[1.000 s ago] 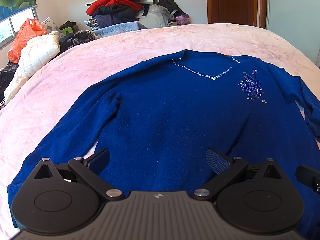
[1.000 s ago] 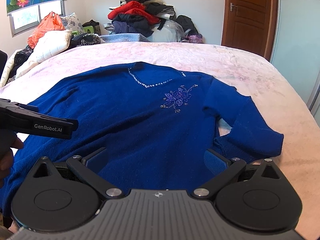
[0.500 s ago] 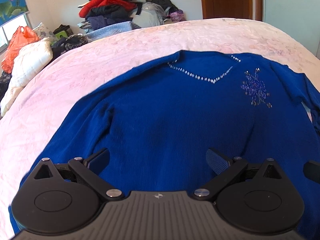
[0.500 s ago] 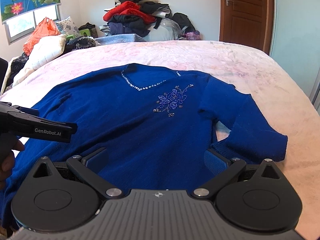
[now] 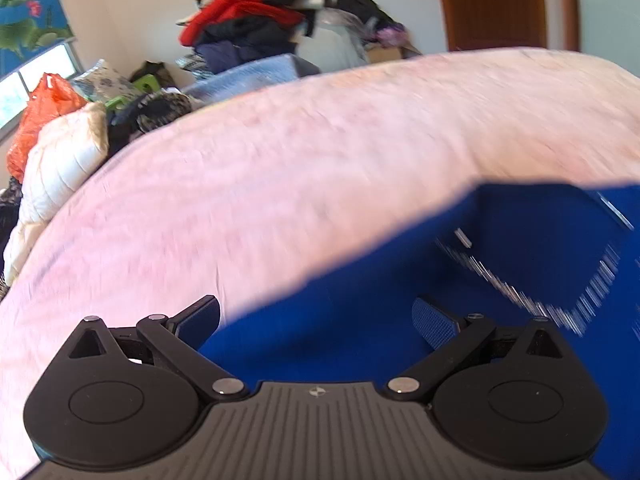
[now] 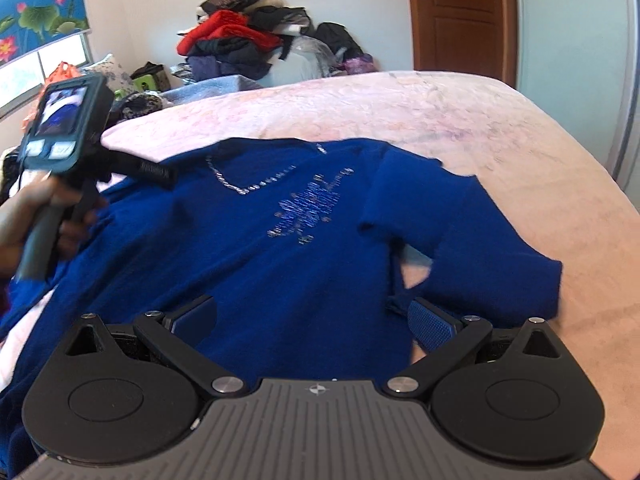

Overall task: Fold small clothes
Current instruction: 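Move the right gripper to the cuff of a blue sweater sleeve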

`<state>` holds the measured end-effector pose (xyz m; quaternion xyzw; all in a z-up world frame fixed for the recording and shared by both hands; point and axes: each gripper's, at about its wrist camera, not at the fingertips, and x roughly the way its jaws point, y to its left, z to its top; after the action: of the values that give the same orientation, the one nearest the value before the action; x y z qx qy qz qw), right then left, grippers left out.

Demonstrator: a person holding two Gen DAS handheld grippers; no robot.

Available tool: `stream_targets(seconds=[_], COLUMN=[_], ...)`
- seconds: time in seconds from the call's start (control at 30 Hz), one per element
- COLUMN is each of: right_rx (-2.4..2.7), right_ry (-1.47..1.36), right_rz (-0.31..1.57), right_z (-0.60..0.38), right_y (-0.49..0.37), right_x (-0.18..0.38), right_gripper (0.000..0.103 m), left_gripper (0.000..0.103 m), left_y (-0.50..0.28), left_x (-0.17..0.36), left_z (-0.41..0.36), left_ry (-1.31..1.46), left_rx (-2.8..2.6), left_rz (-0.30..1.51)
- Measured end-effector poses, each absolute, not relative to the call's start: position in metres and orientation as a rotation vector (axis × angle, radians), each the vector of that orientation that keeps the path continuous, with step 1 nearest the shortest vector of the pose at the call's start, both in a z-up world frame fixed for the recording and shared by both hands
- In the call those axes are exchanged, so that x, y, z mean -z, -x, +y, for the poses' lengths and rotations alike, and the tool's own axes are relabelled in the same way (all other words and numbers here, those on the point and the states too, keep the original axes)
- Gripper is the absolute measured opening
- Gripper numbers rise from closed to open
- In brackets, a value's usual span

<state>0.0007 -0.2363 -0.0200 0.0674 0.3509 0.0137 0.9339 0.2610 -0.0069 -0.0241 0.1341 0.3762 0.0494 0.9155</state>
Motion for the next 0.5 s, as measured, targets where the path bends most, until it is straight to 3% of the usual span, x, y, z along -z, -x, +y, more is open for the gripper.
stream_targets(seconds=[0.27,0.5], right_rx=[0.021,-0.016], right_ry=[-0.145,0.050], right_rz=[0.670,0.577], right_z=[-0.250,-0.244], right_y=[0.003,0.019], right_x=[0.022,0.018], right_gripper=[0.103,0.103], left_gripper=[0.103,0.103], left_y=[-0.316,-0.283], left_x=[0.023,0.002], left_z=[0.007,0.002], left_ry=[-0.288,-0.311], left_rx=[-0.264,-0.293], left_rz=[0.727,0.656])
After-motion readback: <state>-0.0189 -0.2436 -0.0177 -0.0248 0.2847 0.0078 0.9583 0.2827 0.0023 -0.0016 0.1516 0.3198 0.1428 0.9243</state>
